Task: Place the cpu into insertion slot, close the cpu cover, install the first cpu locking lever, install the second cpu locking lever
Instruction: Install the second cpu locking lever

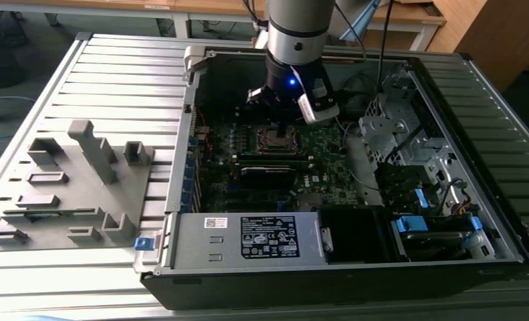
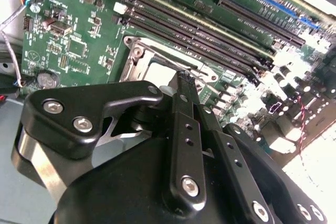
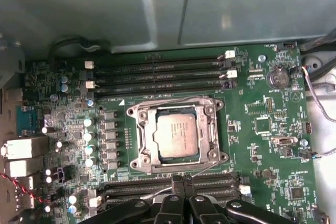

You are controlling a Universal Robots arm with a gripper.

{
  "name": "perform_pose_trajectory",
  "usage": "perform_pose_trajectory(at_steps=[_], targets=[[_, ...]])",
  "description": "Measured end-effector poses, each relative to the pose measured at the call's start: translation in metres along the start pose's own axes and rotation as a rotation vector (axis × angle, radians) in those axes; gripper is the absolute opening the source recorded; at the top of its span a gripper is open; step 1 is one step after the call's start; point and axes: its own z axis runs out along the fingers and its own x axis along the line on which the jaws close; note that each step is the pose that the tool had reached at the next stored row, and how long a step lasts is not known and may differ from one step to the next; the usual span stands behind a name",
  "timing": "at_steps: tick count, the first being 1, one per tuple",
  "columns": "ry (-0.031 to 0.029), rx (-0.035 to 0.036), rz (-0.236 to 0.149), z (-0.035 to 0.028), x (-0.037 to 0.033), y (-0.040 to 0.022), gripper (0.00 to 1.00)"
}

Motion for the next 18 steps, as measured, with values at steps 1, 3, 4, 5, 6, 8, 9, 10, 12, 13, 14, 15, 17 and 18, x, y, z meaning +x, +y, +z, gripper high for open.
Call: perform_pose_trajectory(at_steps=[1,3,4,5,6,8,9,10,12,13,14,15,17,18], targets=[[-0.0002,-0.0002,0.0,0.0007,0.0003,-0.0006,0.11],[-0.0002,0.0,0.0,0.0026,0.0012,-0.0015,0.11],[-0.0003,0.0,0.0,0.004,0.002,-0.002,0.11],[-0.0005,0.0,0.0,0.0053,0.0027,-0.0025,0.11],[-0.0007,-0.0001,0.0,0.0065,0.0033,-0.0029,0.11],[-0.0009,-0.0001,0.0,0.0091,0.0047,-0.0037,0.11],[-0.001,-0.0001,0.0,0.0103,0.0053,-0.004,0.11],[-0.0011,-0.0001,0.0,0.0112,0.0058,-0.0042,0.11],[-0.0009,0.0005,0.0,0.0119,0.0064,-0.0044,0.11],[-0.0009,0.0005,0.0,0.0119,0.0064,-0.0044,0.11],[-0.0009,0.0005,0.0,0.0119,0.0064,-0.0044,0.11],[-0.001,0.0004,0.0,0.012,0.0064,-0.0043,0.11],[-0.001,0.0002,0.0,0.0121,0.0064,-0.0043,0.11],[-0.001,0.0002,0.0,0.0121,0.0064,-0.0043,0.11]])
